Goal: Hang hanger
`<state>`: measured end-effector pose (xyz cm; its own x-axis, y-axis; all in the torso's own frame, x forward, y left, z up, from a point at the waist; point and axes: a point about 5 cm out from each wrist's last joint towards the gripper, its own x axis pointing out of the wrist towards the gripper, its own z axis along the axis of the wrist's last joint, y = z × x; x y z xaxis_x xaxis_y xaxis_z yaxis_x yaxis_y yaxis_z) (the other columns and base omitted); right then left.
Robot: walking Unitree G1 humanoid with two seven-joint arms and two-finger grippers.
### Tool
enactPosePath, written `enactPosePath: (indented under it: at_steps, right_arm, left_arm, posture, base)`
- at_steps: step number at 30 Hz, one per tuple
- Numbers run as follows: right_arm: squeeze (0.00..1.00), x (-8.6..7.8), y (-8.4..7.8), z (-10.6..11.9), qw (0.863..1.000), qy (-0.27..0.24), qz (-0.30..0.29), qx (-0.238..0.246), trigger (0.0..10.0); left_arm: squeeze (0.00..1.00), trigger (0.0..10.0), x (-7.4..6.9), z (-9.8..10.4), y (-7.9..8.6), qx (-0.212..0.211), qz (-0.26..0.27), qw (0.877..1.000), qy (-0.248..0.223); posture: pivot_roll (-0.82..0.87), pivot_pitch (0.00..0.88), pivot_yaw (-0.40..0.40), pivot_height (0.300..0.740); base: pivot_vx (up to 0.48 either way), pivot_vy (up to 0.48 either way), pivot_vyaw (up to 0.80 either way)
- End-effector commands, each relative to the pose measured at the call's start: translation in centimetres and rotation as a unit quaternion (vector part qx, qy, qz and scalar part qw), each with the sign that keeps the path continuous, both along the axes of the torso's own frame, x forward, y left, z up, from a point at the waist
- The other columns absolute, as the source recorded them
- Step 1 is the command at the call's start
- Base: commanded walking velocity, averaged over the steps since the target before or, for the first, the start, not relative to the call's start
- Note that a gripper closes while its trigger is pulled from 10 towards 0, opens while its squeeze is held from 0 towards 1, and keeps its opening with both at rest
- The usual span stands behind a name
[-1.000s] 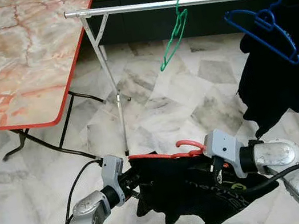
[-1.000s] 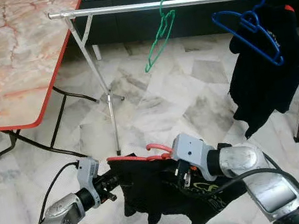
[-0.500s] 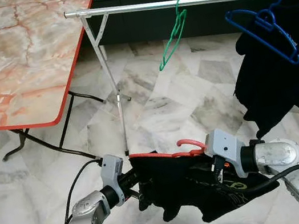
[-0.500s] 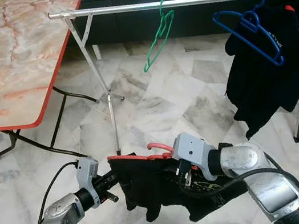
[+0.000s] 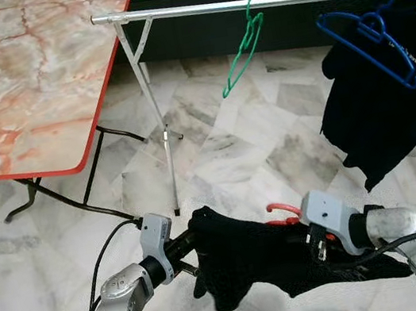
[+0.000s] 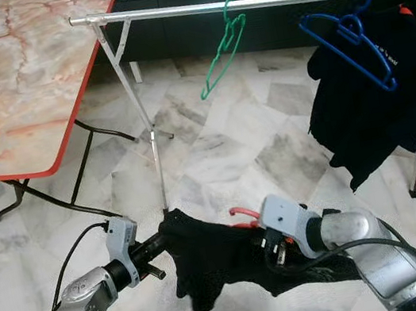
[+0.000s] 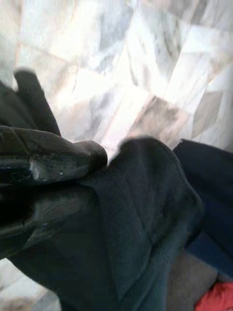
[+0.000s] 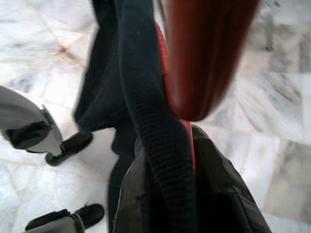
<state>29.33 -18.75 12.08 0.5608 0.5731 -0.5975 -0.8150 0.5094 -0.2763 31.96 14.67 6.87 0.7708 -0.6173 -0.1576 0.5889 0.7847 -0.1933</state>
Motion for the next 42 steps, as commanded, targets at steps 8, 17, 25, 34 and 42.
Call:
enactPosePath:
  at_steps: [8,17,25,34,42]
  right_arm:
    - [0.0,2.1,-3.2,1.1,0.972,-0.062,-0.208,0.091,10.0]
    - [0.0,2.8,-2.3,2.2,0.962,-0.055,-0.208,0.17,10.0]
    - [0.0,2.5,-0.6,0.1,0.985,-0.022,-0.134,0.111,10.0]
    - [0.0,2.3,0.7,-0.6,0.995,-0.01,-0.047,0.086,10.0]
    - [0.0,0.8,1.5,-3.0,0.994,0.065,0.077,0.038,10.0]
  left_arm:
    - [0.0,0.0,-0.1,-2.6,3.0,0.109,0.107,0.984,0.092]
    - [0.0,0.0,-2.6,-3.3,-0.8,0.11,-0.113,0.984,0.082]
    - [1.0,10.0,-2.6,-2.0,-0.2,0.146,-0.172,0.973,0.05]
    - [1.0,10.0,-1.6,1.2,0.9,0.16,-0.178,0.971,-0.01]
    - [1.0,10.0,-1.5,3.7,-0.7,0.155,-0.235,0.958,-0.058]
  posture:
    - [-0.03,0.25,-0.021,0.74]
    - [-0.03,0.251,-0.022,0.74]
    - [-0.02,0.247,-0.024,0.74]
    - [-0.02,0.244,-0.027,0.74]
    - [-0.01,0.234,-0.029,0.74]
  base:
    - [0.0,0.0,0.0]
    - [0.0,0.0,0.0]
    - [0.0,0.0,0.0]
    - [0.0,0.0,0.0]
    - [0.0,0.0,0.0]
